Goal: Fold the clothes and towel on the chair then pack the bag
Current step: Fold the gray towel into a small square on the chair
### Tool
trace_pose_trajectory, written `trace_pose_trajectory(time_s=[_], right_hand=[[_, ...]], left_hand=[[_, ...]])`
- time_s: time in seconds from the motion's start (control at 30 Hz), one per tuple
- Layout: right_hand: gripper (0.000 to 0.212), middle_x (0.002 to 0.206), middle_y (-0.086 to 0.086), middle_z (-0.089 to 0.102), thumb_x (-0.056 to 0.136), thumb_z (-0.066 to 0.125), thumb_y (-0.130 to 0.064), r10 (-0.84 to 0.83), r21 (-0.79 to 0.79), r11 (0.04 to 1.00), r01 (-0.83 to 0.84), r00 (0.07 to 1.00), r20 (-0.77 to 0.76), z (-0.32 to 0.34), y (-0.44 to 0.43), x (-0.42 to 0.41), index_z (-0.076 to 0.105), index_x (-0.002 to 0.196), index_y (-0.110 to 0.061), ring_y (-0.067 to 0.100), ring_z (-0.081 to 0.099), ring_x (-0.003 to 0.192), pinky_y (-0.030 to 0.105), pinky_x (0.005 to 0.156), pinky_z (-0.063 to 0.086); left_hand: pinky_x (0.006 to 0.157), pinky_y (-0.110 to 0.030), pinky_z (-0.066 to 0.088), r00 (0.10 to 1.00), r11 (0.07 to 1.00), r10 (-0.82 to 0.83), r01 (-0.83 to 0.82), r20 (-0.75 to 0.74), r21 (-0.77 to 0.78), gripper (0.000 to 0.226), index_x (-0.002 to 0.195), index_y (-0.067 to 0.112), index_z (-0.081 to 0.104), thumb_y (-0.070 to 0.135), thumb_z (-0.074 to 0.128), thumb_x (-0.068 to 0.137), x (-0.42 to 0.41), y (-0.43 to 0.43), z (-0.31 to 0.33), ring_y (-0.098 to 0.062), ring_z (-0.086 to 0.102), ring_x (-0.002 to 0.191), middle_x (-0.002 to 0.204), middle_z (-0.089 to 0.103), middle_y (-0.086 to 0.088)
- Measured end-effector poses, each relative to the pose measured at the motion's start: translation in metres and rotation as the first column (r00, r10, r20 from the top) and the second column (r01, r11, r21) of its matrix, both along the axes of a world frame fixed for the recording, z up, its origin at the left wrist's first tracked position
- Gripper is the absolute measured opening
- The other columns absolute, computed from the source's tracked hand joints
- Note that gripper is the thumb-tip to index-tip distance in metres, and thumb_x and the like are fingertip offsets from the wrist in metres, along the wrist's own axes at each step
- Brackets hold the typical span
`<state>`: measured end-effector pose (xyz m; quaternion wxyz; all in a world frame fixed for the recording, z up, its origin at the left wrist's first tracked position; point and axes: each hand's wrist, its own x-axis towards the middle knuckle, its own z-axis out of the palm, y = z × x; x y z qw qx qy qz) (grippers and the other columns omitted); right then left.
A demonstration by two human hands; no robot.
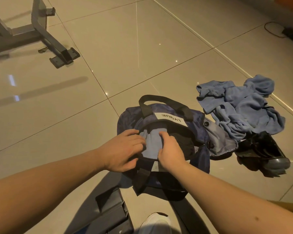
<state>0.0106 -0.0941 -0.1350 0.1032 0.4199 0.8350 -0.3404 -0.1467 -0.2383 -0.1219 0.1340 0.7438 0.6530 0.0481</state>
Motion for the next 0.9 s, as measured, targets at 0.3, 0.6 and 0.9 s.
trace_pose_trajectory(time_s=[0.3,0.6,0.9], right_hand=[[0.050,0.141,0.002,0.043,0.090,0.069,-0.019,0.219,0.355,0.916,-0.187,0.974,-0.053,0.000,0.000,0.020,0.053,0.137,-0.021,0.022,0.040,0.129,0.035,0.105,0.046],[0.054,0.166,-0.002,0.023,0.102,0.051,-0.020,0.571,0.297,0.801,-0.520,0.812,-0.120,-0.002,-0.007,-0.015,0.038,0.154,-0.019,0.022,0.013,0.153,0.044,0.118,0.025],[0.040,0.154,0.006,0.033,0.105,0.038,-0.031,0.663,0.018,0.724,-0.690,0.702,0.261,0.002,-0.008,-0.059,0.046,0.141,-0.017,0.034,0.011,0.150,0.053,0.113,0.024]], left_hand=[[0.102,-0.039,0.046,0.983,0.984,0.164,-0.158,-0.076,0.083,0.037,0.103,0.019,0.066,0.047,0.042,0.097,-0.002,0.005,-0.013,-0.021,0.059,0.102,0.109,0.066,-0.002],[0.078,-0.033,0.042,0.756,0.756,0.650,-0.633,-0.078,0.165,0.020,0.106,0.022,0.066,0.037,0.057,0.098,-0.020,0.056,-0.011,-0.020,0.056,0.090,0.103,0.065,0.000],[0.064,-0.036,0.050,0.875,0.825,0.469,-0.484,0.123,0.294,0.010,0.100,0.014,0.070,0.015,0.072,0.090,-0.032,0.049,-0.007,-0.029,0.061,0.085,0.109,0.063,-0.006]])
